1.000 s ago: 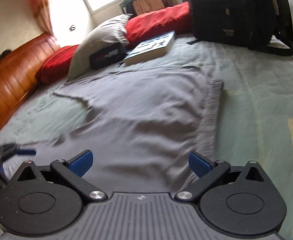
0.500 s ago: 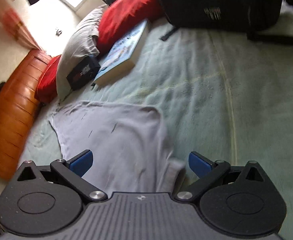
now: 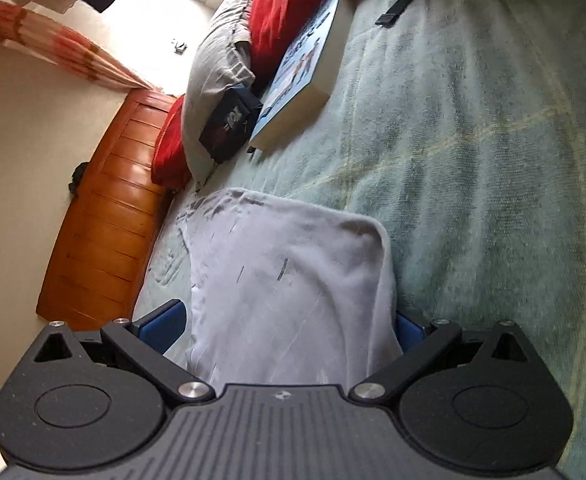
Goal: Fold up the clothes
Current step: 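Lower the right gripper onto the waistband edge and pinch it closed, then lift the waistband with the right gripper while the left gripper pinches the pant leg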
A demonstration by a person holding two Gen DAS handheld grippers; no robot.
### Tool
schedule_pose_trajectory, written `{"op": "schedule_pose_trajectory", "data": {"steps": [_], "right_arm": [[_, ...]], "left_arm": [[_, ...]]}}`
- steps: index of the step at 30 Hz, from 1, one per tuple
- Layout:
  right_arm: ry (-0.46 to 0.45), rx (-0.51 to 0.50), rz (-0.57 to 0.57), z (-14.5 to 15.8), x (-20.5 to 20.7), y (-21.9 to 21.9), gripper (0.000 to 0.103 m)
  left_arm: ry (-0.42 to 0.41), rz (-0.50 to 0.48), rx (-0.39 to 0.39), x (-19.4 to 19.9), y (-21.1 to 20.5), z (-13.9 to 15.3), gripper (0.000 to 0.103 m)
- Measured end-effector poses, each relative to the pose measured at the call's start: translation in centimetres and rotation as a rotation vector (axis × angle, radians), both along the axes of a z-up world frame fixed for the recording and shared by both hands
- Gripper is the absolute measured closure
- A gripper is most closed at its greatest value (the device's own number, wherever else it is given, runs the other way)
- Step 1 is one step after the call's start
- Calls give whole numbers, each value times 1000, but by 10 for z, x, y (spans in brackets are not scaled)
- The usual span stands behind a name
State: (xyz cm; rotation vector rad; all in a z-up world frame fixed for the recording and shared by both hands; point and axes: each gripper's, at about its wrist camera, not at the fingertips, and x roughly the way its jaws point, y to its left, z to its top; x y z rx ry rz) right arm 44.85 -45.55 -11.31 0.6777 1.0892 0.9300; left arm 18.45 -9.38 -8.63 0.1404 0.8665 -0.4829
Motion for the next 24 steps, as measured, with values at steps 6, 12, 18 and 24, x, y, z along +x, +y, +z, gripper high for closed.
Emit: {"op": "schedule_pose_trajectory", "data": {"steps": [6,12,18,24], "right_arm": [[22,-15,29,1,-18,-13,0],[-35,-33,37,-1,0,4,1],[-52,-121,-19,-5,-3,-9,58],[21,-86,-103,-27,5,-23,100]], "left_arm": [[-11,-2,-18,-1,4,-2,1],[-12,-4,-22,-1,4,-2,1],[-23,0,-27,-2,4,-4,1],[-22,0,-23,-1,3,-4,1]]}}
